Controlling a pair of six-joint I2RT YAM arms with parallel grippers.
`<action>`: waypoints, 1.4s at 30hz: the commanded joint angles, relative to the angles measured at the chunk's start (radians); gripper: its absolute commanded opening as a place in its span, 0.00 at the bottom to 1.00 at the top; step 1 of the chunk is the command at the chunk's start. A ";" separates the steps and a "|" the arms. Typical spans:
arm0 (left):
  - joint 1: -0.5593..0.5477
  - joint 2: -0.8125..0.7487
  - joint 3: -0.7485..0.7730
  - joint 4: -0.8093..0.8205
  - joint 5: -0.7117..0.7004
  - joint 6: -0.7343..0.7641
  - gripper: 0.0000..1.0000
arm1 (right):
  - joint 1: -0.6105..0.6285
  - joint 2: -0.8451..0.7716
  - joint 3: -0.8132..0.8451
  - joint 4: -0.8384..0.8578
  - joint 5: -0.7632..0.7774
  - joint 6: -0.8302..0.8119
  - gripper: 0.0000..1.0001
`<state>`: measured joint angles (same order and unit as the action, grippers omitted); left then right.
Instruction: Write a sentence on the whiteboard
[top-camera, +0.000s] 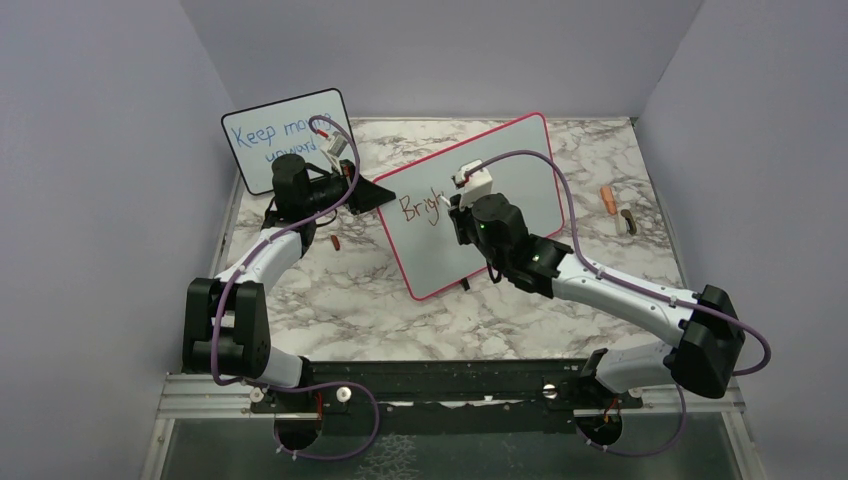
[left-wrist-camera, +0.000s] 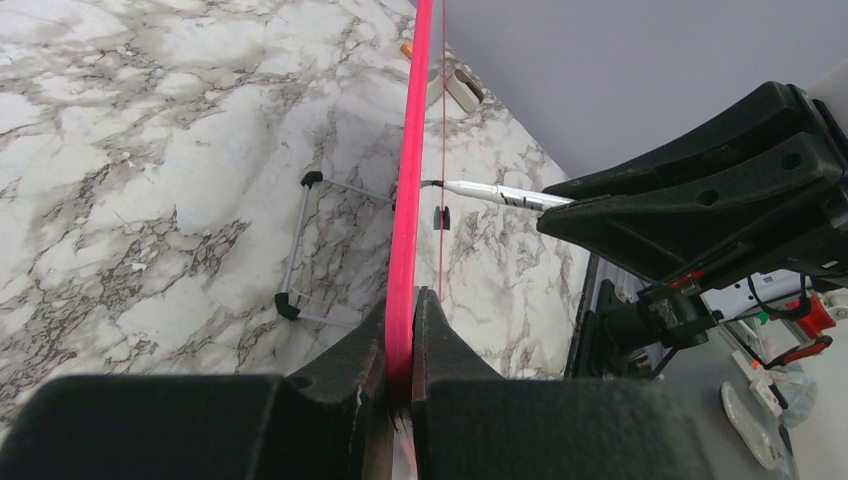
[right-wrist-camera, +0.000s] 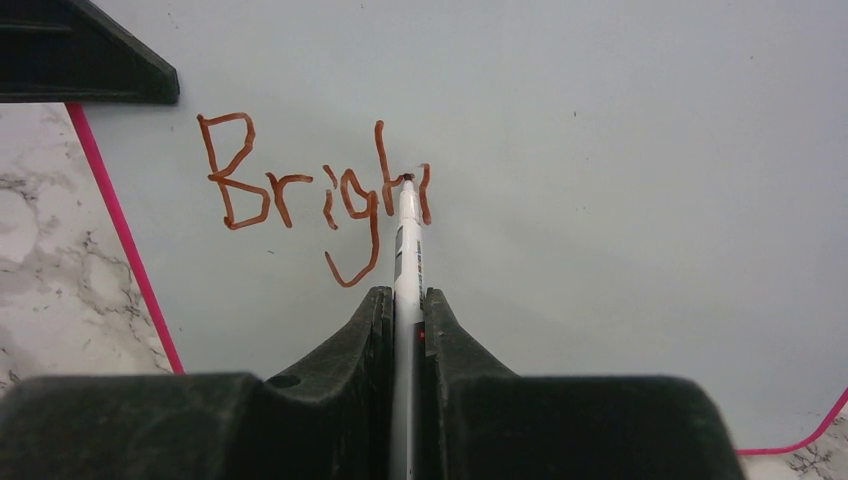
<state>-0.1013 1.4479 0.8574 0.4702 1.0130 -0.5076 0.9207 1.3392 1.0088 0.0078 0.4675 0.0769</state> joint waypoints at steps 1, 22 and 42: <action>-0.015 0.042 -0.012 -0.082 -0.025 0.078 0.00 | -0.005 0.019 0.030 0.021 -0.035 -0.009 0.01; -0.017 0.042 -0.013 -0.082 -0.025 0.078 0.00 | -0.018 0.024 0.023 0.014 0.057 -0.010 0.01; -0.015 0.044 -0.012 -0.085 -0.025 0.079 0.00 | -0.029 -0.055 -0.001 -0.006 0.009 -0.014 0.01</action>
<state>-0.1005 1.4498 0.8585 0.4706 1.0142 -0.5076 0.8967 1.3369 1.0229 0.0025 0.4950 0.0769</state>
